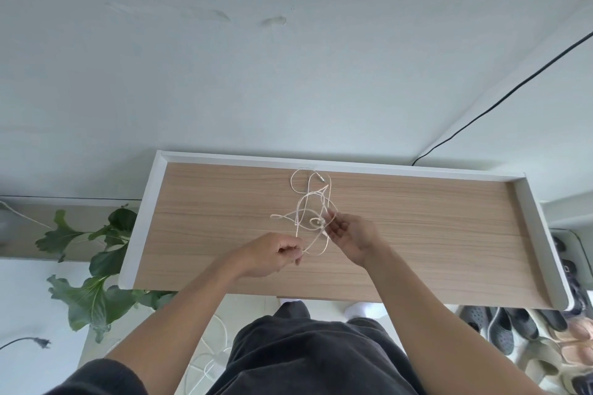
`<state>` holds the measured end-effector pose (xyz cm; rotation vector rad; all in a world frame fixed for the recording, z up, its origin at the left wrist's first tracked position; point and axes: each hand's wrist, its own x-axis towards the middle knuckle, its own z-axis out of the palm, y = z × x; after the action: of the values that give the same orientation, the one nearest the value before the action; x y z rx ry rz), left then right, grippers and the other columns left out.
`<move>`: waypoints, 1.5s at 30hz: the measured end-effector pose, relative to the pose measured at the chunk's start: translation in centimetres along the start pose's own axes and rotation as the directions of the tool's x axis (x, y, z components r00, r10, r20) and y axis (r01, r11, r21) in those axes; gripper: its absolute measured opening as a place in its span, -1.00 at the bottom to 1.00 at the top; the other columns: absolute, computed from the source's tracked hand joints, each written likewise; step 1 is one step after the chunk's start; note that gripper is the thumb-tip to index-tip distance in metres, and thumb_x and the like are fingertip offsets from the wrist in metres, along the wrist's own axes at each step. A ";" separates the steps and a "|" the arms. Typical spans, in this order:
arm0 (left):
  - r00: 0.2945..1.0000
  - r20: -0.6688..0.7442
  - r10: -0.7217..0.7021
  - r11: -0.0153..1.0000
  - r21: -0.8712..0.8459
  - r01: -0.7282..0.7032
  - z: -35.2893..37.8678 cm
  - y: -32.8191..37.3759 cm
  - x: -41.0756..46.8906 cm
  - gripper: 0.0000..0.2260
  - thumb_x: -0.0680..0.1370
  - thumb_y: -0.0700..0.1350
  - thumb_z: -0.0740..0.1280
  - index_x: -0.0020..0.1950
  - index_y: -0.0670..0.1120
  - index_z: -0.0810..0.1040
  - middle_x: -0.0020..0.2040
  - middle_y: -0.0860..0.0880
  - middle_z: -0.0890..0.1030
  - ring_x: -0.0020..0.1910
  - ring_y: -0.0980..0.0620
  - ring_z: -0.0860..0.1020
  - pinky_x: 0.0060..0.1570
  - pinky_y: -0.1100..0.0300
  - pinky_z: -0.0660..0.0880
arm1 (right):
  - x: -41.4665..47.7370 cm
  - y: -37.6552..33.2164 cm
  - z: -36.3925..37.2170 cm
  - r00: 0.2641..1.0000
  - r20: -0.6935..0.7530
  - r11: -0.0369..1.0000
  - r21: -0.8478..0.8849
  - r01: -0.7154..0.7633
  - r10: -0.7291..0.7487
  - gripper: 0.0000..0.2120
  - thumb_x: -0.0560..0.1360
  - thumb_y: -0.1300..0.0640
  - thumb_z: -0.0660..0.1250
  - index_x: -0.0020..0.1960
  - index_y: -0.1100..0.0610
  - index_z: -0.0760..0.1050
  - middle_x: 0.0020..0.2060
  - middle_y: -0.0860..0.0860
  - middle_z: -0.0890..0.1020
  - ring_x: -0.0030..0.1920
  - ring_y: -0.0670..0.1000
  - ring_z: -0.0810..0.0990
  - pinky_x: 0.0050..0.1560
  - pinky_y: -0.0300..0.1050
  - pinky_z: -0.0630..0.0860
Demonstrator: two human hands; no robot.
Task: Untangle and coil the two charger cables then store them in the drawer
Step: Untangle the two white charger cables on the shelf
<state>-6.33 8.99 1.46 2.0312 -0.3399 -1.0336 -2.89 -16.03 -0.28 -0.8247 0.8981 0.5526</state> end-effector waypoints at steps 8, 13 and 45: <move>0.972 -0.100 -0.215 0.974 0.047 0.220 -2.0 -4.8 -2.3 -0.74 0.76 0.01 0.26 -0.09 0.04 0.63 -0.21 -0.03 0.68 -0.24 0.09 0.56 -0.09 0.11 0.48 | 1.0 -1.1 -0.6 0.983 -0.167 0.975 0.191 0.113 -0.081 -0.82 0.78 0.39 0.13 0.28 0.37 0.48 -0.05 0.23 0.64 -0.32 0.04 0.72 -0.34 -0.12 0.73; 0.934 -0.232 -0.273 0.951 0.084 0.298 -2.4 -4.2 -1.1 -0.80 0.70 -0.09 0.25 -0.04 -0.03 0.62 -0.16 0.09 0.69 -0.05 -0.13 0.68 -0.16 0.09 0.44 | 1.2 0.1 -0.3 0.981 -0.137 0.986 0.082 0.147 -0.135 -0.58 0.75 0.37 0.26 0.60 0.32 0.36 0.42 0.24 0.68 -0.06 0.07 0.80 -0.11 0.01 0.78; 0.981 0.194 0.016 0.960 -0.278 0.040 -6.9 3.8 -3.9 -0.77 0.78 -0.14 0.30 -0.06 -0.11 0.56 -0.19 0.04 0.60 -0.17 0.04 0.56 -0.07 0.28 0.53 | -1.2 -3.5 -1.6 0.937 -0.179 0.924 0.188 0.333 -0.301 -0.59 0.77 0.39 0.22 0.51 0.06 0.53 0.04 0.13 0.57 -0.08 0.09 0.62 -0.21 -0.07 0.76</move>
<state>-3.05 12.44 8.84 1.6850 -0.2648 -1.2190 -1.77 -19.46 1.53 -0.7990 0.9166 0.1068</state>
